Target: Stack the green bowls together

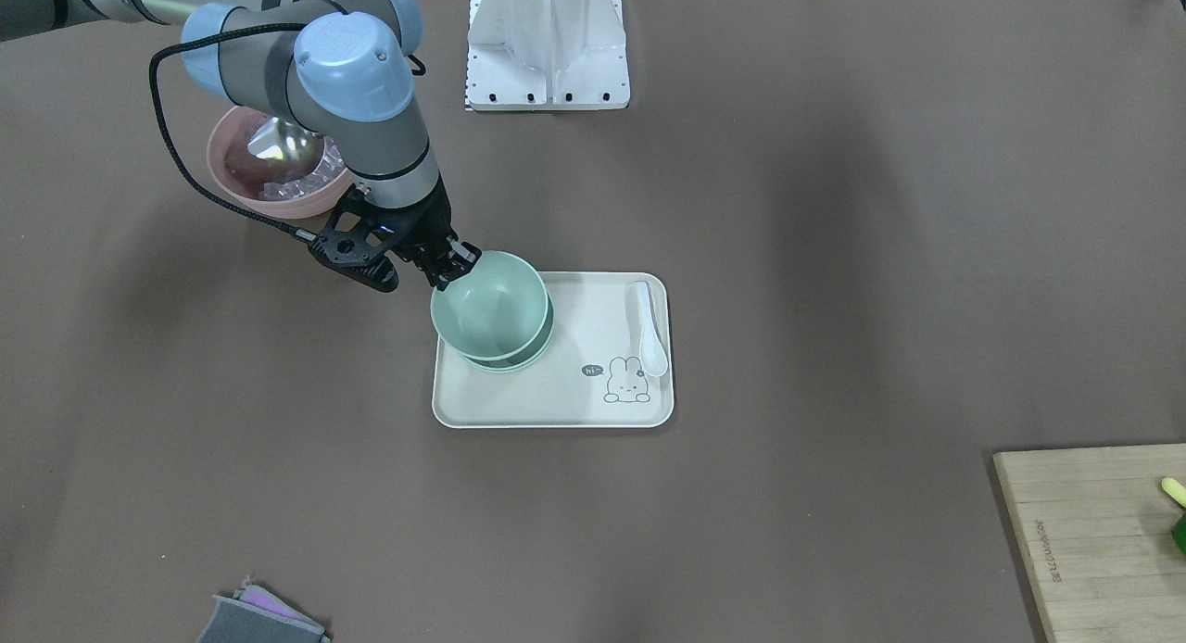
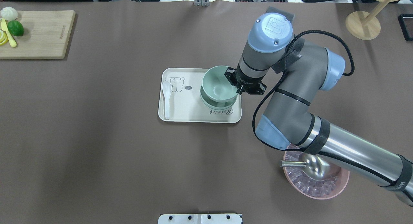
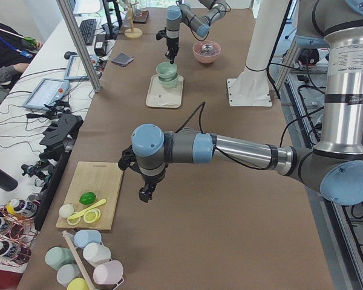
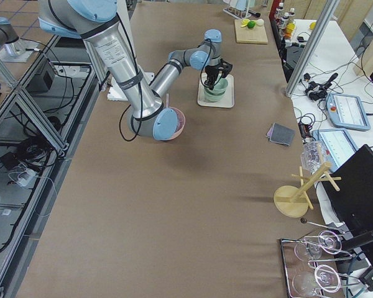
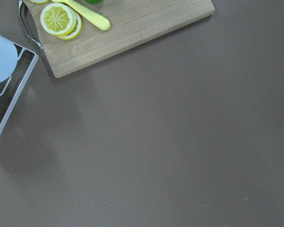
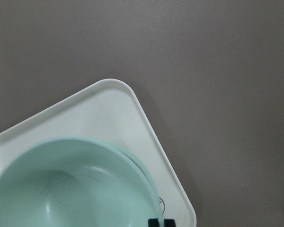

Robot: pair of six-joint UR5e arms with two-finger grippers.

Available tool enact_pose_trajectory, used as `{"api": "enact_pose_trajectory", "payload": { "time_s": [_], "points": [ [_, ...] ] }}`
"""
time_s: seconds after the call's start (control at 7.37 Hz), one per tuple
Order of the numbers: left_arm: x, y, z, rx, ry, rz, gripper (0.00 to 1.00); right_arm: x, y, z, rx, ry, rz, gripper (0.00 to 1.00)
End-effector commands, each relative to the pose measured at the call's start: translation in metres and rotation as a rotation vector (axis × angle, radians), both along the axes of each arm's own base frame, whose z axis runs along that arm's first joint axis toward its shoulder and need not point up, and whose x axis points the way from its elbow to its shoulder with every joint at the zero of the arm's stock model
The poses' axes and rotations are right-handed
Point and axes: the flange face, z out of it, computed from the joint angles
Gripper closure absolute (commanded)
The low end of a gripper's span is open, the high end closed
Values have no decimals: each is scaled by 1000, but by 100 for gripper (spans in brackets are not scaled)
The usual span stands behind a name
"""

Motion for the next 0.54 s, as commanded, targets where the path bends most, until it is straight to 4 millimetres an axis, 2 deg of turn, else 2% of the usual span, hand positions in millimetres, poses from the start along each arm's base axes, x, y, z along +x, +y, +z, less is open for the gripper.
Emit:
{"api": "enact_pose_trajectory", "payload": {
  "time_s": [0.0,0.27,0.41],
  "points": [
    [0,-1,0,-3,0,-1,2,-11,5,3,-3,-6,-9,100],
    [0,-1,-1,-1,0,-1,2,-27,-5,14,-7,-54,36,100],
    [0,0,0,-3,0,-1,2,-27,-5,16,-10,-52,37,100]
  ]
}}
